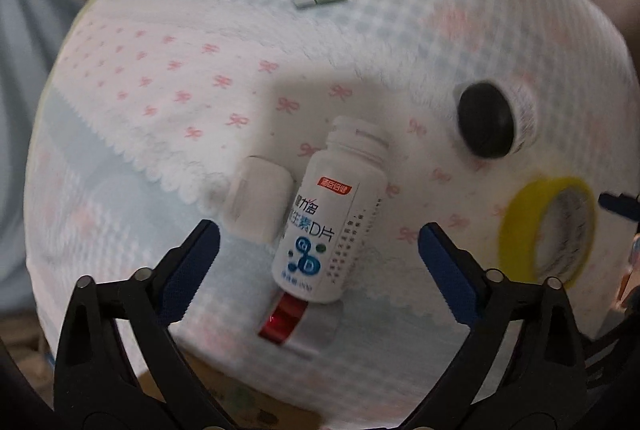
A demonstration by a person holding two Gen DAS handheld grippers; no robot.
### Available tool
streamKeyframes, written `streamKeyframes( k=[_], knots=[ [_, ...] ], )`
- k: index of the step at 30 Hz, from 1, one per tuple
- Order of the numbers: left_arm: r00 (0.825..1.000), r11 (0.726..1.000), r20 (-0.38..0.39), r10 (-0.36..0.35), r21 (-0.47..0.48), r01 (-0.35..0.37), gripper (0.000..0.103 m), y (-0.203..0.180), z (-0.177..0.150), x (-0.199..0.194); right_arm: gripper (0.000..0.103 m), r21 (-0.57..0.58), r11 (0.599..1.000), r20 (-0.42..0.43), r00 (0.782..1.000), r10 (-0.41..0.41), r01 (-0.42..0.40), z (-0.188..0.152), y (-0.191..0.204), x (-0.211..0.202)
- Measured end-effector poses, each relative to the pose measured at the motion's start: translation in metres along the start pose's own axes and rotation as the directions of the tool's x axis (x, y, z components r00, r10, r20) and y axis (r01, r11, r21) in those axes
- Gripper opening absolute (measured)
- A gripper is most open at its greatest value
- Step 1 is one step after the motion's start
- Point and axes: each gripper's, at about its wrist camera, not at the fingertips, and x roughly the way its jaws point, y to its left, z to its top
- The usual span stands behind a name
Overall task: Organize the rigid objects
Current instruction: 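Grasp the white vitamin bottle with the left tool while the right tool grasps the yellow tape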
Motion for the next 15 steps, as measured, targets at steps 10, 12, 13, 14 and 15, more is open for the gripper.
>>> streamKeyframes(
  k=[10,12,13,14,15],
  knots=[
    [1.000,0.994,0.001,0.031,0.105,-0.031,0.077,-0.013,-0.005,0.033,0.103,0.016,1.000,0.011,1.000,-0.021,0.021,0.001,0.002,0.029],
    [0.999,0.991,0.032,0.031,0.128,-0.034,0.075,-0.017,-0.004,0.031,0.103,0.025,1.000,0.010,1.000,-0.020,0.020,0.002,0.000,0.032],
    [0.999,0.989,0.042,0.033,0.139,-0.039,0.069,-0.019,-0.003,0.030,0.103,0.025,0.999,0.008,1.000,-0.022,0.022,0.004,0.001,0.034],
    [0.998,0.986,0.050,0.046,0.156,-0.054,0.065,-0.023,-0.003,0.030,0.103,0.025,0.999,0.007,1.000,-0.027,0.026,0.006,0.001,0.036],
    [0.997,0.983,0.054,0.054,0.175,-0.063,0.056,-0.026,-0.002,0.030,0.103,0.024,0.999,0.003,1.000,-0.028,0.028,0.009,0.002,0.038]
  ],
)
